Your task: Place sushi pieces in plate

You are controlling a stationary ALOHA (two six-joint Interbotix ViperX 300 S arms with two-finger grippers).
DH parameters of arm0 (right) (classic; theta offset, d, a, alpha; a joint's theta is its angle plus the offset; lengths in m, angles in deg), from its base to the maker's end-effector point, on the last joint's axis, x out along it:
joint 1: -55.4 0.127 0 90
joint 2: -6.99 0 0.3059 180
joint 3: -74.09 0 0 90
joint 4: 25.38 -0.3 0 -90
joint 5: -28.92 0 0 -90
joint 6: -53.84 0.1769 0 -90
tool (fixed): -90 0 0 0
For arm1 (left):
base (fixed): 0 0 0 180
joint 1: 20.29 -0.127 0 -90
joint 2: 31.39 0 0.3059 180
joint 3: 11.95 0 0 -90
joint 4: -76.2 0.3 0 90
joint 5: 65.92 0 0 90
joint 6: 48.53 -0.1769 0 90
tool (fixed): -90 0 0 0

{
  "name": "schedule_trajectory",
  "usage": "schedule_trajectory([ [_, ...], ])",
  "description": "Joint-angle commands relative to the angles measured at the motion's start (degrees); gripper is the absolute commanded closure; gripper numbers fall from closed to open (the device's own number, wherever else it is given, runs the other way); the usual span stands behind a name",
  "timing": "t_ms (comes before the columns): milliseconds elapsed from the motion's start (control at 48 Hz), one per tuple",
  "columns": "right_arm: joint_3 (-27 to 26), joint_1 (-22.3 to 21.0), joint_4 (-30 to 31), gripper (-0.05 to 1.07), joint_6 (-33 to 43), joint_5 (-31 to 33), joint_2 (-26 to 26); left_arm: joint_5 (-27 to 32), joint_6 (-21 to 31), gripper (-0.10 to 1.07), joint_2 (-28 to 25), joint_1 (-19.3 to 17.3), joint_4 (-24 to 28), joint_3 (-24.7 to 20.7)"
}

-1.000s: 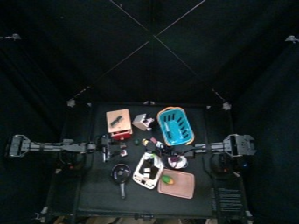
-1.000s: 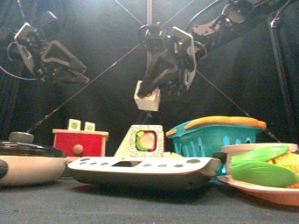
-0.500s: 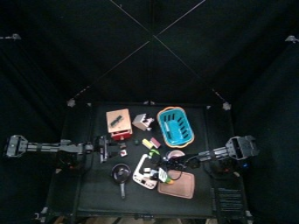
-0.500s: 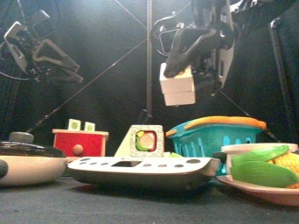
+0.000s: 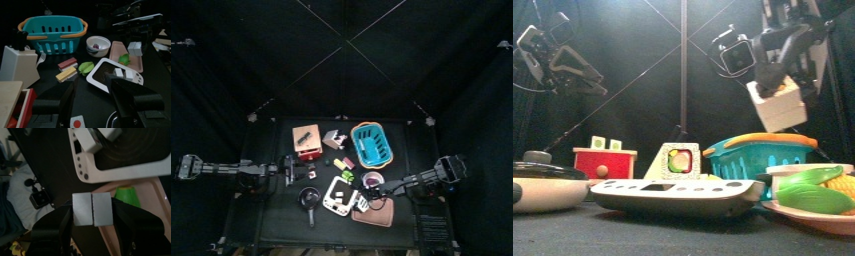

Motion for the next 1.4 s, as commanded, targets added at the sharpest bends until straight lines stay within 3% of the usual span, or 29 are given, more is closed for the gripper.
schedule_trajectory([
  [0, -1.32, 1.93, 5.36, 0.39, 5.98, 2.9, 2.29, -0.18, 0.0, 0.14, 0.0, 0.0, 0.09, -1.14],
  [354, -1.14, 10.46, 26.72, 0.39, 34.01, 12.57, 3.52, -0.18, 0.09, 0.14, 0.0, 0.0, 0.0, -0.79],
  [562, -0.18, 15.91, 34.89, 0.39, 49.66, 20.21, 3.43, -0.18, 0.09, 0.14, 0.0, 0.0, -0.09, -0.62],
  [792, 2.11, 20.83, 38.06, 0.38, 63.54, 25.75, 2.64, 0.44, 0.0, 0.14, 0.0, -0.09, -0.09, -0.53],
  [1000, 4.57, 23.73, 42.1, 0.38, 73.21, 25.93, 0.7, 2.37, 0.0, 0.14, 0.35, -0.18, 0.09, -0.53],
  [1375, 5.36, 24.79, 44.3, 0.34, 77.61, 25.93, -3.6, 3.52, 0.0, 0.14, 1.49, -0.26, 0.18, -0.09],
])
